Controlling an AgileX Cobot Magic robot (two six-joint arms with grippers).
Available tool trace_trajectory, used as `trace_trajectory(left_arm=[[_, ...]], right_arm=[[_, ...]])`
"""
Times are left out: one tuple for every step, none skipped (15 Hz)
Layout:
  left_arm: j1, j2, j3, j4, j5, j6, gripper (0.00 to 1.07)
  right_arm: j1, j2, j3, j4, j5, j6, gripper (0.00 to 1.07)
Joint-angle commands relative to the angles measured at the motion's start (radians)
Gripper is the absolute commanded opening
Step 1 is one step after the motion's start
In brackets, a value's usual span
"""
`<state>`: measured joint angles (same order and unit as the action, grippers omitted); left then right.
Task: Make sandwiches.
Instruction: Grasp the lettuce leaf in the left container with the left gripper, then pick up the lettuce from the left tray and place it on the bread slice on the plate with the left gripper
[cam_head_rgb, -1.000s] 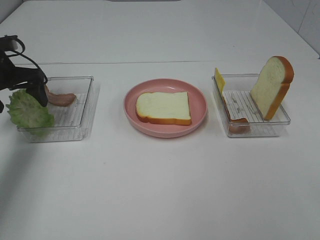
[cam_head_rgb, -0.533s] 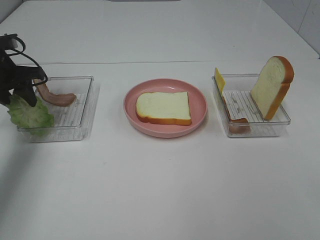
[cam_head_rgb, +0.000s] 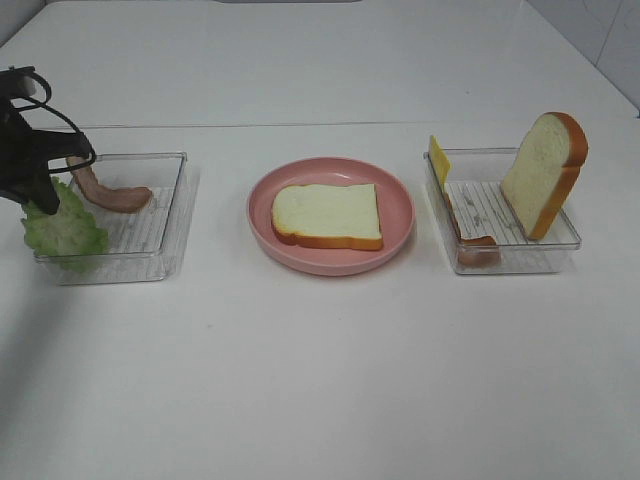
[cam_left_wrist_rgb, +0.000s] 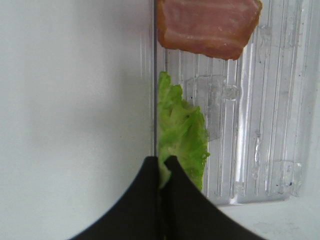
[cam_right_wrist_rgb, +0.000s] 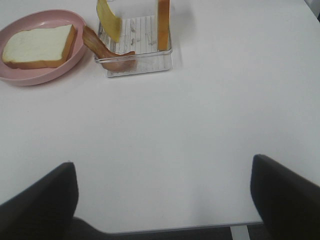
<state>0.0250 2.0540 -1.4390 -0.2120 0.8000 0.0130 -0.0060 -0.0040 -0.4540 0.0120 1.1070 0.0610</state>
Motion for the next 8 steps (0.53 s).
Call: trace_trajectory(left_arm=[[0.001, -0.023, -0.004, -0.014, -0.011, -0.002, 0.0], [0.001, -0.042, -0.006, -0.031, -0.011, -0.002, 0.0], [0.001, -0.056, -0.018, -0.057, 0.006, -0.002, 0.0], [-0.006, -0.079, -0.052, -0.102, 0.048, 0.0, 0.0], [-0.01, -0.086, -0.067, -0.115, 0.061, 0.002, 0.0], [-0.022, -0.098, -0.094, -0.139, 0.088, 0.002, 0.0], [-0.044, -0.105, -0.128, -0.165, 0.115, 0.002, 0.0], [-0.089, -0.107, -0.179, -0.199, 0.126, -0.002, 0.0]], right_arm=[[-0.005, -0.032, 0.004, 0.003, -0.008, -0.005, 0.89], [-0.005, -0.032, 0.004, 0.003, -0.008, -0.005, 0.89], [-0.005, -0.032, 0.004, 0.003, -0.008, -0.005, 0.89], [-0.005, -0.032, 0.004, 0.003, -0.008, -0.005, 0.89], [-0.005, -0.032, 0.004, 0.003, -0.008, -0.005, 0.89], [-0.005, -0.032, 0.004, 0.003, -0.008, -0.005, 0.89], [-0.005, -0.032, 0.004, 0.003, -0.008, -0.005, 0.89], [-0.005, -0.032, 0.004, 0.003, -0.008, -0.005, 0.89]])
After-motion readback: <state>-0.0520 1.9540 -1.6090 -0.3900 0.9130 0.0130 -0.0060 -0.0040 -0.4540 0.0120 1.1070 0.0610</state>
